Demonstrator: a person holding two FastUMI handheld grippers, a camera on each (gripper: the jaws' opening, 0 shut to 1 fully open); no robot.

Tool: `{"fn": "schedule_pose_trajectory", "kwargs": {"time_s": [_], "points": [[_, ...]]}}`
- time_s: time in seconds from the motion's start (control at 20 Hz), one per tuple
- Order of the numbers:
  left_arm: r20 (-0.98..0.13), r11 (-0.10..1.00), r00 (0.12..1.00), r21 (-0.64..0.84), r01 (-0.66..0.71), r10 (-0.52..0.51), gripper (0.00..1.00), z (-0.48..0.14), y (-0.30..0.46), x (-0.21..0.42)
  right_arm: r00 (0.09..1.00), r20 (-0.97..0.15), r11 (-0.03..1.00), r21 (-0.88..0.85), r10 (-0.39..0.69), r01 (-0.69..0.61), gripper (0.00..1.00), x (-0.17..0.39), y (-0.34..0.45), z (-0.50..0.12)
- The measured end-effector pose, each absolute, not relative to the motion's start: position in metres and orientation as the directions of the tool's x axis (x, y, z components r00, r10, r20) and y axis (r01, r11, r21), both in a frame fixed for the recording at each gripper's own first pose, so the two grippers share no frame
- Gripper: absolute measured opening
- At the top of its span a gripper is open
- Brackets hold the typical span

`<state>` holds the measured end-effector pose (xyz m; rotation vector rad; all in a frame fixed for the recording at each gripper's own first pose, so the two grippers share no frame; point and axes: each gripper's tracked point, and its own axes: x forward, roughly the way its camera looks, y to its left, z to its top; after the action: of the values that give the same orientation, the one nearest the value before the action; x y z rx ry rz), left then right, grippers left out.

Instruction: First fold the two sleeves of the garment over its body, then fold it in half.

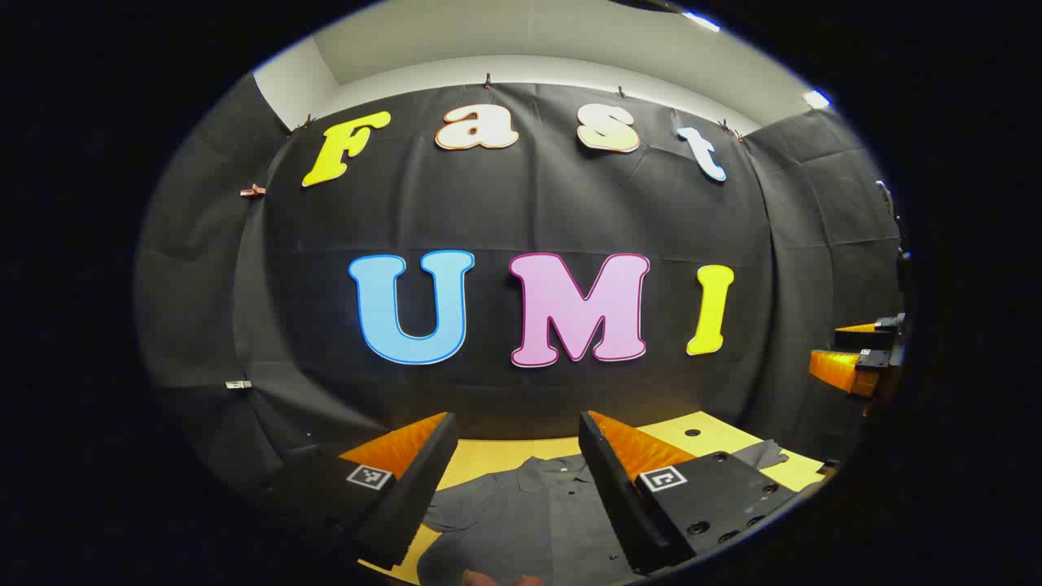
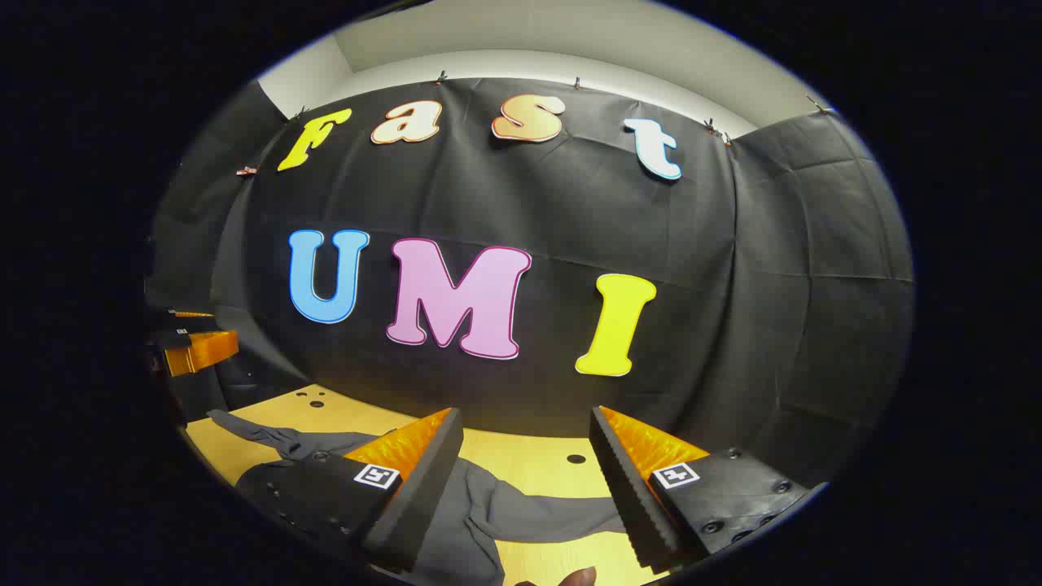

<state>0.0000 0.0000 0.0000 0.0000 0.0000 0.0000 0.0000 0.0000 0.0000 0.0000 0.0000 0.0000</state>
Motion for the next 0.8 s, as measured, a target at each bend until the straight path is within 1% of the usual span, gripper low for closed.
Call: {"fn": "schedule_pose_trajectory", "kwargs": {"time_s": [0.1,0.15,0.2,0.25,0.3,0.35,0.4,0.55,0.6,0.7,0.75,0.8], "points": [[-0.007,1.0,1.0,0.004,-0.004,0.004,0.95,-0.001,0.0,0.006,1.0,-0.01,1.0,-0.005,0.002,-0.002,0.97,0.005,-0.001,-0.004],[-0.008,1.0,1.0,0.006,-0.004,0.004,0.94,-0.001,-0.002,0.009,1.0,-0.013,1.0,-0.003,0.006,-0.006,0.92,0.007,0.0,-0.005],[-0.011,1.0,1.0,0.007,-0.004,0.004,0.94,-0.004,-0.003,0.012,1.0,-0.014,1.0,0.001,0.005,-0.005,0.97,0.009,-0.001,-0.006],[-0.013,1.0,1.0,0.009,-0.001,0.001,0.94,-0.004,-0.004,0.013,1.0,-0.017,1.0,0.004,0.004,-0.004,0.97,0.01,-0.002,-0.008],[-0.014,1.0,1.0,0.012,0.0,0.0,0.94,-0.005,-0.005,0.015,1.0,-0.02,1.0,0.007,0.004,-0.004,0.92,0.011,-0.003,-0.01],[-0.015,1.0,1.0,0.014,0.003,-0.002,0.94,-0.004,-0.006,0.018,1.0,-0.025,1.0,0.007,0.005,-0.005,0.92,0.013,-0.004,-0.012],[-0.014,1.0,1.0,0.015,0.004,-0.004,0.94,-0.005,-0.007,0.019,1.0,-0.029,1.0,0.005,0.005,-0.005,0.97,0.014,-0.006,-0.013],[-0.017,1.0,1.0,0.016,0.009,-0.009,0.94,-0.004,-0.012,0.023,1.0,-0.031,1.0,0.005,0.003,-0.003,0.97,0.016,-0.009,-0.014],[-0.018,1.0,1.0,0.017,0.011,-0.011,0.95,-0.006,-0.014,0.024,0.999,-0.033,1.0,0.008,0.002,-0.001,0.92,0.017,-0.011,-0.015],[-0.016,1.0,1.0,0.021,0.015,-0.015,0.94,-0.005,-0.017,0.026,0.999,-0.034,1.0,0.009,0.002,-0.002,0.92,0.019,-0.012,-0.016],[-0.019,1.0,1.0,0.023,0.019,-0.018,0.94,-0.004,-0.018,0.027,0.999,-0.035,1.0,0.008,0.002,-0.002,0.97,0.019,-0.013,-0.017],[-0.017,0.999,1.0,0.027,0.02,-0.02,0.95,-0.006,-0.02,0.026,0.999,-0.035,1.0,0.008,0.001,-0.001,0.97,0.02,-0.014,-0.017]]}}
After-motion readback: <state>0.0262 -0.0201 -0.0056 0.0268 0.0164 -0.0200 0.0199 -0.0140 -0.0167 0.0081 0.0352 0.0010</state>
